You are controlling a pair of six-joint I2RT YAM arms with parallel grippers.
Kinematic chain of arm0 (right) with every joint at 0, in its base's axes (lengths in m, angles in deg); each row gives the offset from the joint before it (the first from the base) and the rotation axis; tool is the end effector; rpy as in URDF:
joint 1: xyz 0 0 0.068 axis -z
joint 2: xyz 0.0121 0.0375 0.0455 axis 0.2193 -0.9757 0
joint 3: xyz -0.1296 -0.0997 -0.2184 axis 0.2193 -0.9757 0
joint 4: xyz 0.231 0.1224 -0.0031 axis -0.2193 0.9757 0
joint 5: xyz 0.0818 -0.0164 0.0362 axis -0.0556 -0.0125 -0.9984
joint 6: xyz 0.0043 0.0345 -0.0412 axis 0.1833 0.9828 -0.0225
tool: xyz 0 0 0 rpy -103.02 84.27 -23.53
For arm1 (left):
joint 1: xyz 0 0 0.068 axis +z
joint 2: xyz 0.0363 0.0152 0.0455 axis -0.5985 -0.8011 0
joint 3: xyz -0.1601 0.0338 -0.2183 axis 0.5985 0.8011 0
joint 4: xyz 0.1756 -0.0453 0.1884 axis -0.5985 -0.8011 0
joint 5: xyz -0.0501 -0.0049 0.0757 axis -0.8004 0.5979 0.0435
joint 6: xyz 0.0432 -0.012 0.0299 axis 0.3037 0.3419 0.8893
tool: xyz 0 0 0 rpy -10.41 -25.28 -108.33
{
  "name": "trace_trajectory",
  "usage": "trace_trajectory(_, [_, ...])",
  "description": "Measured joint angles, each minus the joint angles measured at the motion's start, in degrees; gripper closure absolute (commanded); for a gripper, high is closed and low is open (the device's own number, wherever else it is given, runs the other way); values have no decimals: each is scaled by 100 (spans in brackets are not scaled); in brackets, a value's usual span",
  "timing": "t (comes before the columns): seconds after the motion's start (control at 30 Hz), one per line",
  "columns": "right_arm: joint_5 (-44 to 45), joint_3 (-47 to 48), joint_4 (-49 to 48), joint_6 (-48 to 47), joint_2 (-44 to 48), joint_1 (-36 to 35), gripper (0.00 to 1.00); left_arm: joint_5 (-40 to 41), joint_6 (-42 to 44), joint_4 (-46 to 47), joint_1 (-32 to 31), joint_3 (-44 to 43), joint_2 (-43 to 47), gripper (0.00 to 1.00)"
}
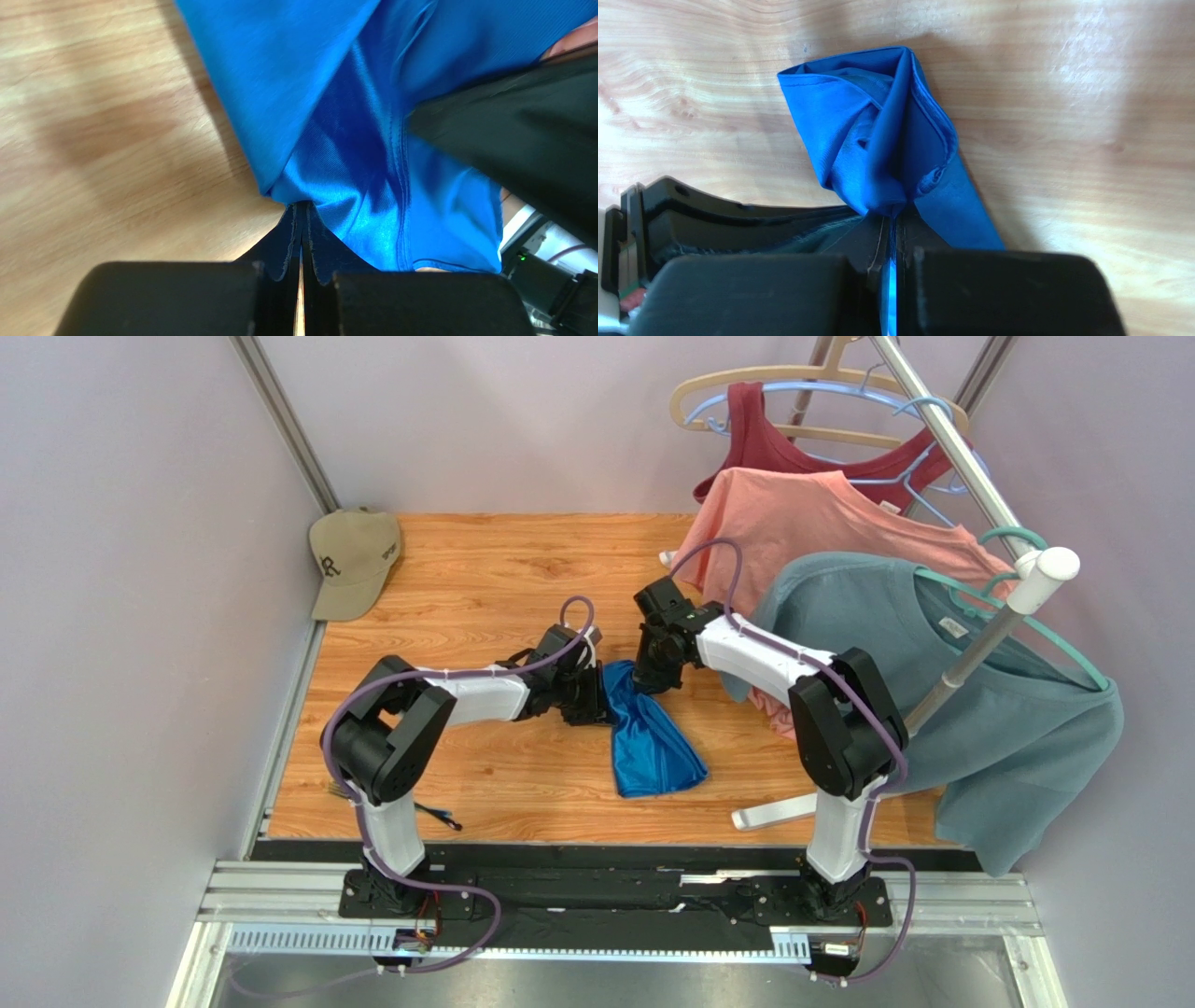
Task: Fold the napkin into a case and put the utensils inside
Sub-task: Fold the 2/3-rectangle-folded napkin at the center of the board.
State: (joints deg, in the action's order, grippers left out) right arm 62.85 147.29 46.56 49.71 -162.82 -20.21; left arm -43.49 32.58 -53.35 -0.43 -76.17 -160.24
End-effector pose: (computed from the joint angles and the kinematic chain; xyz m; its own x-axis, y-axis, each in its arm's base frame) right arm 0.3222 0.2110 0.1959 -0.9468 0.1693 -0.2736 0.0763 0.9442 0.3205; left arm 0.2810 -0.2258 0.1390 -0.9377 -0.0932 -0.3348 0.1319 0.7959 -0.5909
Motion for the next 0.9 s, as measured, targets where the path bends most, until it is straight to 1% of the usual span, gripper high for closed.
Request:
trace_trajectory(0.1, [402,208,240,306,-160,-214,100,-35,-35,146,-33,-2,-52,99])
trace_trajectory(0.13, [763,332,452,612,-249,-387,100,-50,-61,227,-72,-2,-79,99])
trace_trajectory(0.47, [1349,391,769,1628,-341,-492,100,-81,-120,341,-101,-2,-122,98])
trace_trajectory(0.63, [1504,393,787,1495,-341,-457,100,-83,-37,282,-103,4,-83,94])
trace_trajectory(0.77, [1447,389,737,918,-337,-354,97,-92,151,-66,-103,4,136,94])
trace_trajectory(0.87, [1283,149,424,420,-192,-205,86,-118,249,-269,-105,-24,317,94])
trace_trajectory(0.9, [1187,37,343,297,-122,-146,74,-136,269,-319,-105,-68,334,94])
